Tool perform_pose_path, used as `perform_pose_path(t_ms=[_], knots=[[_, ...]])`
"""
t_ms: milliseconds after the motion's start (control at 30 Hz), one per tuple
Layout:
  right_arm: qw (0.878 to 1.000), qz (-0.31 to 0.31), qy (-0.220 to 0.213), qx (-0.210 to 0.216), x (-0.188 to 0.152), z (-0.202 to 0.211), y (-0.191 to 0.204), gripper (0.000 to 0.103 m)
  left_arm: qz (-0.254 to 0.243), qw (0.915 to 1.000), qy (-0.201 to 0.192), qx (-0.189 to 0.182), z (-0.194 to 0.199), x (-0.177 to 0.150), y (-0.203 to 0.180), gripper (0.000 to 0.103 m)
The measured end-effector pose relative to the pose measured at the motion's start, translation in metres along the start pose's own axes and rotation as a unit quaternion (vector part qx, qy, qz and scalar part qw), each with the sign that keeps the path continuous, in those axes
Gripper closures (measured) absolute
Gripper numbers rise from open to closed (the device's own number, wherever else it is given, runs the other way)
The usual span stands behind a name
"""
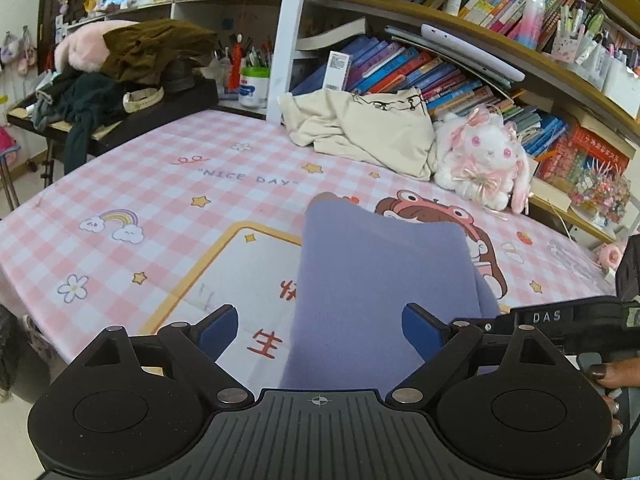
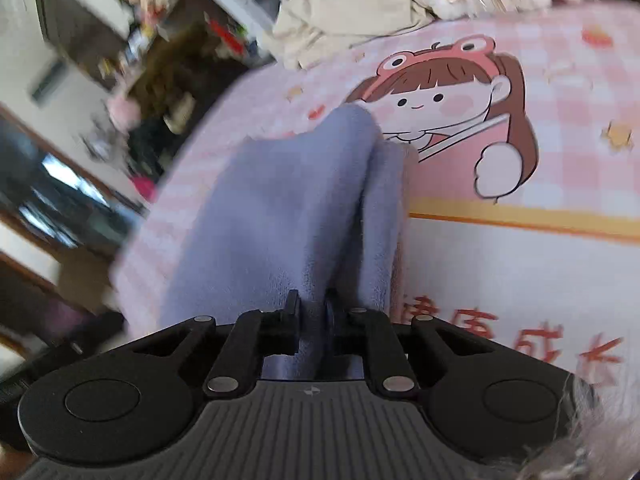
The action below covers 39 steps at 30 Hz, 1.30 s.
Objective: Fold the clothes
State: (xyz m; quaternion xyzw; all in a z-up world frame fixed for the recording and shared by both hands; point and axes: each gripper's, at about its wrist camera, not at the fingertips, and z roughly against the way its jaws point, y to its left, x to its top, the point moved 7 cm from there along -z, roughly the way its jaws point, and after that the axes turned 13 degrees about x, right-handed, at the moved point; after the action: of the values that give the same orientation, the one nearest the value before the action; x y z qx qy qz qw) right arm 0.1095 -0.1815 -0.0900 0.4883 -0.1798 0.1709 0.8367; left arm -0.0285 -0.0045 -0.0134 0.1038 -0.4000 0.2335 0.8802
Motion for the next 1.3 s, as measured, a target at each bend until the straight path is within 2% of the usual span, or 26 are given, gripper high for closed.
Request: perform_pose_path(t_ms=[67, 133, 167, 200, 267, 333, 367, 433, 500, 700, 867, 967, 1067, 1100, 1167, 1300], knots=[[1.0, -0.013, -0.006, 0.008, 0.0, 0.004, -0.001, 0.091, -0.002, 1.0, 0.003, 0.0, 0.0, -0.002, 0.0, 0.012], [1.0, -0.022, -0.009, 0.01, 0.0, 0.01, 0.001, 0.086, -0.004, 1.0, 0.006, 0.002, 0.001, -0.002, -0.001, 0.012], [1.0, -0.019, -0.014, 0.006, 0.0, 0.014, 0.003, 0.081, -0.007, 1.0, 0.002, 0.004, 0.004, -0.001, -0.002, 0.012], [1.0, -0.012, -0.02, -0.001, 0.001, 0.021, 0.007, 0.069, -0.01, 0.9999, -0.003, 0.005, 0.006, 0.0, -0.002, 0.008], [0.999, 0.011, -0.03, -0.019, 0.0, 0.034, 0.014, 0.055, -0.015, 0.9998, -0.011, 0.007, 0.011, 0.002, -0.004, 0.004], [0.997, 0.051, -0.025, -0.05, -0.005, 0.042, 0.021, 0.048, -0.024, 0.9994, -0.024, 0.007, 0.015, 0.001, -0.008, 0.002], [0.995, 0.068, -0.017, -0.077, -0.008, 0.043, 0.021, 0.047, -0.029, 0.9993, -0.023, 0.007, 0.014, 0.0, -0.01, 0.002], [0.992, 0.083, -0.006, -0.094, -0.014, 0.046, 0.021, 0.044, -0.042, 0.999, -0.013, 0.008, 0.01, -0.002, -0.013, 0.002], [0.992, 0.084, 0.007, -0.098, -0.021, 0.048, 0.019, 0.029, -0.051, 0.9987, 0.0, 0.004, 0.004, -0.004, -0.016, 0.002], [0.996, -0.002, 0.047, -0.078, -0.039, 0.044, 0.0, 0.028, -0.08, 0.9947, 0.06, -0.025, -0.024, -0.014, -0.03, 0.002], [0.995, -0.039, 0.031, -0.082, -0.042, 0.047, 0.0, 0.027, -0.114, 0.986, 0.099, -0.071, -0.05, -0.016, -0.041, 0.002], [0.994, -0.052, 0.017, -0.093, -0.042, 0.046, 0.002, 0.027, -0.093, 0.9844, 0.115, -0.094, -0.063, -0.012, -0.037, 0.002], [0.992, -0.063, -0.001, -0.109, -0.038, 0.043, 0.003, 0.031, -0.055, 0.9793, 0.14, -0.136, -0.078, -0.009, -0.028, 0.003], [0.991, -0.067, -0.005, -0.116, -0.037, 0.04, 0.003, 0.039, -0.042, 0.976, 0.151, -0.151, -0.083, -0.009, -0.025, 0.004], [0.989, -0.085, -0.009, -0.118, -0.036, 0.034, 0.005, 0.048, -0.036, 0.9699, 0.169, -0.171, -0.092, -0.008, -0.024, 0.006], [0.987, -0.093, -0.026, -0.13, -0.033, 0.021, 0.01, 0.05, -0.067, 0.9612, 0.184, -0.194, -0.103, -0.009, -0.029, 0.01]])
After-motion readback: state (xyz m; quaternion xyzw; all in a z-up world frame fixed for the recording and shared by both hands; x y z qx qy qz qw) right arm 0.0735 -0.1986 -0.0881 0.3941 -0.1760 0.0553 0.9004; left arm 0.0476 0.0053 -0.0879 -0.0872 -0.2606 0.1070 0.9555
